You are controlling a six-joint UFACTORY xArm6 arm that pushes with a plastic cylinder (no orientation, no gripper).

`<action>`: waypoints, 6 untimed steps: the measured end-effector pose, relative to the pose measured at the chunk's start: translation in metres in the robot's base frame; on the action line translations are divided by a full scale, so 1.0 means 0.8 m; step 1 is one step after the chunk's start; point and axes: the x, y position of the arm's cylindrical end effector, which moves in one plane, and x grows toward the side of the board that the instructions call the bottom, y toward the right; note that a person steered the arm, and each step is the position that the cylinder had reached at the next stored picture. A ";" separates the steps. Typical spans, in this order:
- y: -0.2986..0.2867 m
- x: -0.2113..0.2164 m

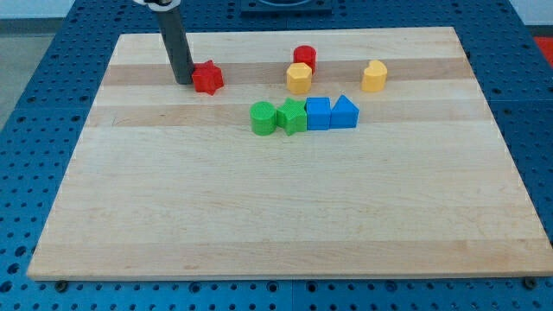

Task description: Separate red circle and yellow hexagon

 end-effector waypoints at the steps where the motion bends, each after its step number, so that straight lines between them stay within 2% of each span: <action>1: -0.001 0.000; 3: -0.035 0.030; 6: 0.057 0.001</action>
